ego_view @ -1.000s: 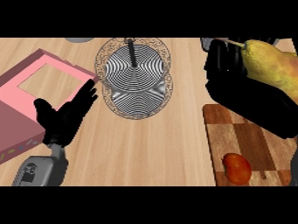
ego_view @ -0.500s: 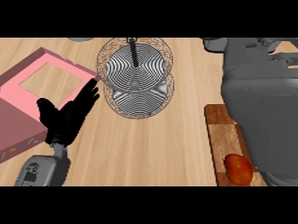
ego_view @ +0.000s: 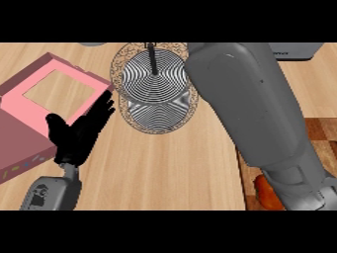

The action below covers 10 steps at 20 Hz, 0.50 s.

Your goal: Pick the pear from the cutting board and place it in the tiered basket

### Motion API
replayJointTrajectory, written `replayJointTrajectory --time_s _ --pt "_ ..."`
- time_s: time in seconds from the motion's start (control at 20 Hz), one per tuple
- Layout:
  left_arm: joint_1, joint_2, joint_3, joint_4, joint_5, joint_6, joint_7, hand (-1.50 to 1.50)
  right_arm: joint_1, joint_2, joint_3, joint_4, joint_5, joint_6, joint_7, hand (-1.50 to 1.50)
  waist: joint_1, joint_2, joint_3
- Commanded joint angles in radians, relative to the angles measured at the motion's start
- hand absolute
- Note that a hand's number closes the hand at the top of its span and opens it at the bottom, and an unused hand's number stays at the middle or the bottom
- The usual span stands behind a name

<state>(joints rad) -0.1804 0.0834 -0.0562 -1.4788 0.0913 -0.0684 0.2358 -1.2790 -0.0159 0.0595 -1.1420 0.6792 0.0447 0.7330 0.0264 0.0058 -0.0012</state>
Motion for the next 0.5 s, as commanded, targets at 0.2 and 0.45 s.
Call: replayJointTrajectory --time_s 0.2,0.45 --pt "-0.064 0.002 0.009 0.040 0.013 -0.024 0.008 0.00 -0.028 0.016 -0.004 0.209 -0.231 -0.321 -0.112 1.50 0.040 0.011 0.000" --pt "-0.020 0.003 -0.025 -0.024 0.001 -0.036 0.022 0.00 -0.082 0.016 0.061 0.373 -0.423 -0.379 -0.276 -1.50 0.067 0.012 0.000"
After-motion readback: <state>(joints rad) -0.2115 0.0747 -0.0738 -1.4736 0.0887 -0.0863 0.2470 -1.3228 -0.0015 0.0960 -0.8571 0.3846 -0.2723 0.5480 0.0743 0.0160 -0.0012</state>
